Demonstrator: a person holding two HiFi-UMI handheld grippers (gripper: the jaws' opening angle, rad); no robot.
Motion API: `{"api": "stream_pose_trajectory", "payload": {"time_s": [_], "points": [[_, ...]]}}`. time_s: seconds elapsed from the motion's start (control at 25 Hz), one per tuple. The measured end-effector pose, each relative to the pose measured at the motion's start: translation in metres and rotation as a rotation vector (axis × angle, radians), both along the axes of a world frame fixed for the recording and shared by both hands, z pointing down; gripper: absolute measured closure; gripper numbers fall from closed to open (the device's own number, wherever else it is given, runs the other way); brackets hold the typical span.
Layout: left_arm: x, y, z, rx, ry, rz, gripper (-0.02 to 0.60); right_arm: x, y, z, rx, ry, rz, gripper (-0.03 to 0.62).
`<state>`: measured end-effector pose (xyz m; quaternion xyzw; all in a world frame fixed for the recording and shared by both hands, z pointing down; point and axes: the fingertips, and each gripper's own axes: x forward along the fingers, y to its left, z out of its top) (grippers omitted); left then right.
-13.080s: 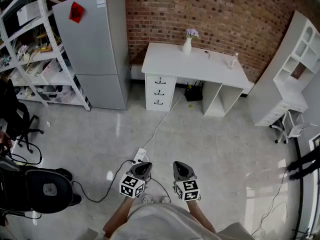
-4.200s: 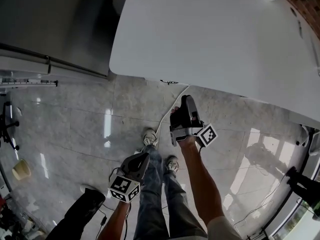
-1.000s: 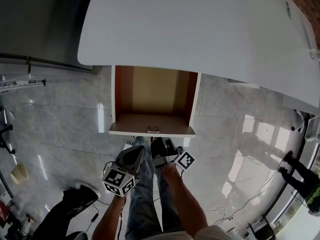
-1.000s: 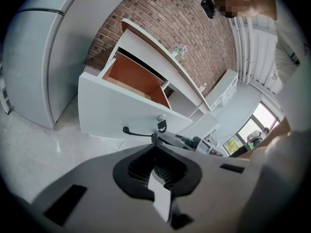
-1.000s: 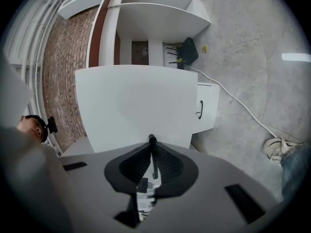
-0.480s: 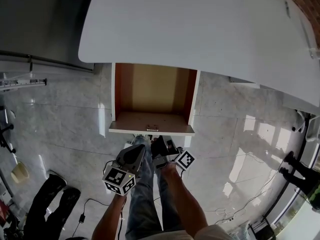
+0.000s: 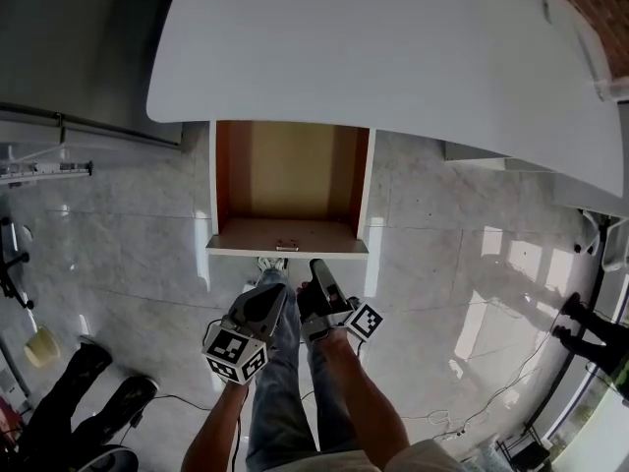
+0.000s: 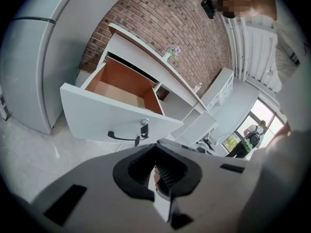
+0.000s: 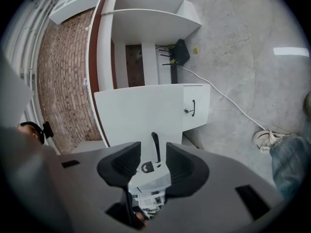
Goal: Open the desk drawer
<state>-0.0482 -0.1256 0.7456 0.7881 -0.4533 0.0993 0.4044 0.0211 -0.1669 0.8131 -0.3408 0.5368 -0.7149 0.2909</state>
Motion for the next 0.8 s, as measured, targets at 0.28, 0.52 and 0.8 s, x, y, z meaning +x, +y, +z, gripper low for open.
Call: {"api": "stream_pose_trajectory", "payload": {"time_s": [0.28, 0.52, 0.8], "points": [[0.015, -0.005, -0.029, 0.049, -0.012, 0.016, 0.569, 0.026, 0.016, -0.028, 0.013, 0.02, 0.009, 0.518], [0.032, -0.012, -0.064, 0.103, -0.01, 0.006, 0.569, 0.049, 0.008, -0.076, 0.077, 0.019, 0.016, 0.576], [0.046, -0.003, -0.123, 0.153, -0.019, 0.008, 0.569, 0.067, 0.011, -0.149, 0.195, 0.125, -0.072, 0.577]]}}
